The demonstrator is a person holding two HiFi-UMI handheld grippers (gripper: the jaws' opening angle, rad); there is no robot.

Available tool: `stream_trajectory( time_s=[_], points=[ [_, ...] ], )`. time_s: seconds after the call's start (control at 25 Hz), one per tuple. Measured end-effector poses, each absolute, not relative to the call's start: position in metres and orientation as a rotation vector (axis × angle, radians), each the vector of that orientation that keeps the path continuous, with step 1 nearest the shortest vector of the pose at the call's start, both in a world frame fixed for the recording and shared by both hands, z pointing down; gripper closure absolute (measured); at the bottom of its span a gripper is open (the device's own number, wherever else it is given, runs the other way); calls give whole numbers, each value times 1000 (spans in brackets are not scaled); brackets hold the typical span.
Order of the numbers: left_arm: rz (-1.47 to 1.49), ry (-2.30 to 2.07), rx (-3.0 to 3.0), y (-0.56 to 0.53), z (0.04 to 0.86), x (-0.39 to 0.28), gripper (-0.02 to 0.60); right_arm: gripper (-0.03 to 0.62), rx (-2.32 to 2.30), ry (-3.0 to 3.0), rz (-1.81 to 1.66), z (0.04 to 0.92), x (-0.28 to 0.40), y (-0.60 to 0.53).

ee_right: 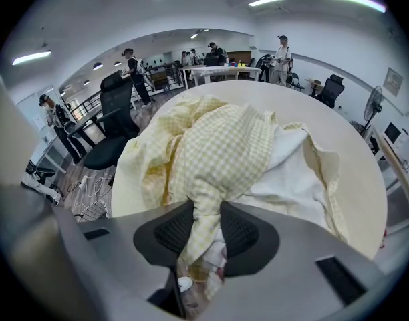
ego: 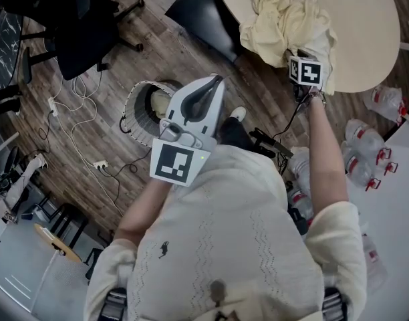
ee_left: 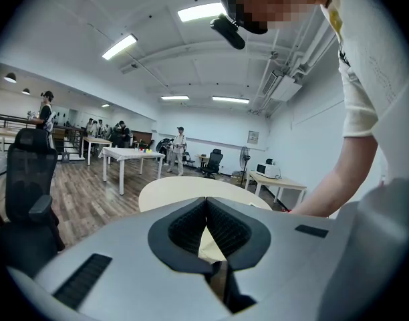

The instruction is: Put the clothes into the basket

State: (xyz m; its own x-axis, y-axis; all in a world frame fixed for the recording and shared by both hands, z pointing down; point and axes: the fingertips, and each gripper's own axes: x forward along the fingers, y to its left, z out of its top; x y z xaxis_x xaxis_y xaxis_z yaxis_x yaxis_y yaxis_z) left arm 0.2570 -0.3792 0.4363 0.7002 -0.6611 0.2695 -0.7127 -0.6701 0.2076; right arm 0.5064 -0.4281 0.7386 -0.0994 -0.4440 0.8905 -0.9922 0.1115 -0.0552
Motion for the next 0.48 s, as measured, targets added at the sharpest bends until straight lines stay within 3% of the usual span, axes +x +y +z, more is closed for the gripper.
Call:
stream_trajectory(
  time_s=[0.48],
  points=[
    [238, -1106, 2609, -366, 434, 249, 561, 508, 1454, -1665, 971, 734, 504, -409]
  ],
)
